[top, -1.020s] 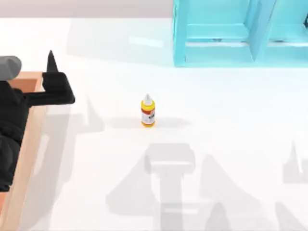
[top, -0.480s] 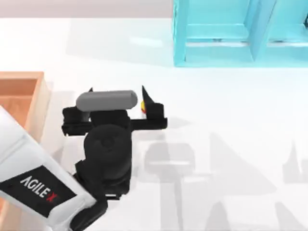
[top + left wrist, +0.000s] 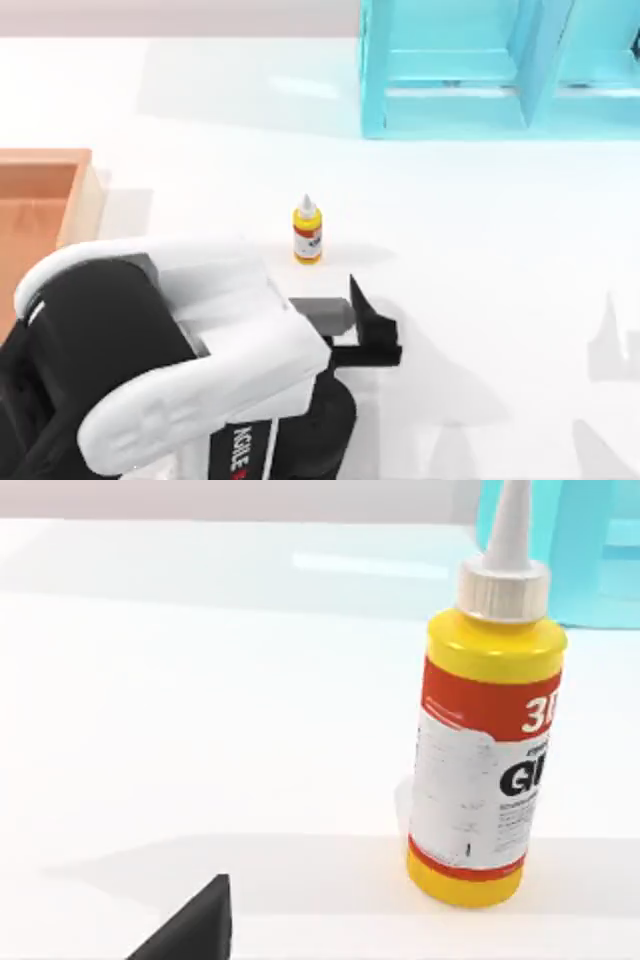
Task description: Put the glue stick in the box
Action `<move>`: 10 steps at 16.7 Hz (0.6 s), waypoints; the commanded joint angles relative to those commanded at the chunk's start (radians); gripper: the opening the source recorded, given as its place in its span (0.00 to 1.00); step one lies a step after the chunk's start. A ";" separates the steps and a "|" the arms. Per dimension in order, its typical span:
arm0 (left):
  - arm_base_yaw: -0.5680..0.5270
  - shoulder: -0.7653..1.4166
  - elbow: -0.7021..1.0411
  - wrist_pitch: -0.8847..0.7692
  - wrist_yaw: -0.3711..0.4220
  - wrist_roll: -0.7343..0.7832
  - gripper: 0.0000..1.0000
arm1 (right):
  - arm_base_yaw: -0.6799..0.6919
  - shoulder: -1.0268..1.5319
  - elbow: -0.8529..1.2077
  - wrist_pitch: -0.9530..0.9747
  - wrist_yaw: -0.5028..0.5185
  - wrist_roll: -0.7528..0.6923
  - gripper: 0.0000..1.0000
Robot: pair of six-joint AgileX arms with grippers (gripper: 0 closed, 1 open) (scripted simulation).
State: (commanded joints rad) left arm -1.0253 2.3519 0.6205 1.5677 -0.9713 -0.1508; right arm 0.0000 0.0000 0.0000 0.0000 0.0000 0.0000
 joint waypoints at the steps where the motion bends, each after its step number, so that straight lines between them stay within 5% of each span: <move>1: -0.007 0.016 0.003 0.010 -0.006 -0.001 1.00 | 0.000 0.000 0.000 0.000 0.000 0.000 1.00; 10: 0.042 0.040 0.064 -0.017 0.043 0.012 1.00 | 0.000 0.000 0.000 0.000 0.000 0.000 1.00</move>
State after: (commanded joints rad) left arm -0.9835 2.3917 0.6844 1.5511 -0.9287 -0.1385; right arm 0.0000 0.0000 0.0000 0.0000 0.0000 0.0000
